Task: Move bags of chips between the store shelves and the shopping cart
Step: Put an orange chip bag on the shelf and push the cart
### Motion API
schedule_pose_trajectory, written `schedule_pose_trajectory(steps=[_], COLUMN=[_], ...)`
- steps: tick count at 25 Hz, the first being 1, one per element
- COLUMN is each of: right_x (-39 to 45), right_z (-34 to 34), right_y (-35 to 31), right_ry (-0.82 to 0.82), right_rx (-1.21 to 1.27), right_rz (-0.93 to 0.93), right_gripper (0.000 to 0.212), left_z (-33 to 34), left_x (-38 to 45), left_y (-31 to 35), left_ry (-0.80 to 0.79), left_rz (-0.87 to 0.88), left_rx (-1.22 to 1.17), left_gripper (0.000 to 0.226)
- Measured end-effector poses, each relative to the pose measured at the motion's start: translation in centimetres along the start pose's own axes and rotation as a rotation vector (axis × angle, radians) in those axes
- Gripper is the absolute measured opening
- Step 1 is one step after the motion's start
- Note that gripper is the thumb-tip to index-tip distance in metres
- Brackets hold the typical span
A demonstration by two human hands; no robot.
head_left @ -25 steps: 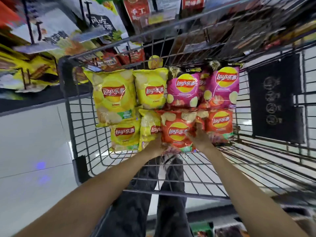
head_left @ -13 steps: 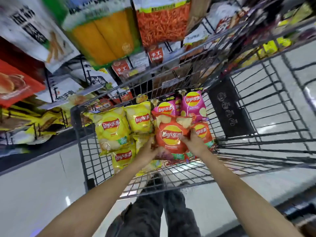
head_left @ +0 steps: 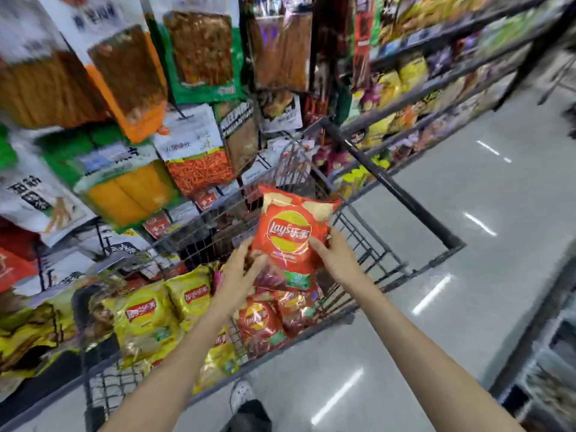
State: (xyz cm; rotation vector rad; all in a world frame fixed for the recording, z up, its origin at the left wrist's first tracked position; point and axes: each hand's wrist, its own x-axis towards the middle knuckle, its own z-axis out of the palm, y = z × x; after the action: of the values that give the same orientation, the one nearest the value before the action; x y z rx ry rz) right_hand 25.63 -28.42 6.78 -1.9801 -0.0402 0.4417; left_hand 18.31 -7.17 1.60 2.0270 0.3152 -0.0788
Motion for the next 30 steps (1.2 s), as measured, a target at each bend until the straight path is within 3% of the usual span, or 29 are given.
schedule_pose_trajectory(steps=[6,10,16,20,25,30], right_x=[-6.3,-10.9,-14.0,-13.2,-8.7,-1.9], right_z=[-13.6,-22.8,-35.2,-41.9,-51.7,-61.5], right_y=[-1.8,-0.5,2.6,5.0,7.6,6.8], right_ry=[0.157,0.267,0.434,0.536,0.631,0.637], right_rx=[0.181,0.165,0.182,0.212,0.188,0.144], right_rz=[-0.171,-0.223,-0.211,-0.212,-0.166,-0.174], right_gripper=[0.03,0.032,0.038,0.033,0.035,0.037], left_z=[7.9,14.7,24.4,29.5,37.7,43.6], left_x=[-1.9,-3.7,-4.1,-1.0,5.8,13.3], left_y=[12.6,20.2,29.7,34.7,40.6,47.7], left_ry=[0.089,0.029,-0.089,-0.184,-0.318,-0.304], left_rz=[0.237,0.302,0.442,0.51,0.508,0.513], left_rx=[-0.066,-0.092,-0.087,-0.04,-0.043,-0.091], left_gripper=[0.062,0.048,0.053,0.061,0.047,0.041])
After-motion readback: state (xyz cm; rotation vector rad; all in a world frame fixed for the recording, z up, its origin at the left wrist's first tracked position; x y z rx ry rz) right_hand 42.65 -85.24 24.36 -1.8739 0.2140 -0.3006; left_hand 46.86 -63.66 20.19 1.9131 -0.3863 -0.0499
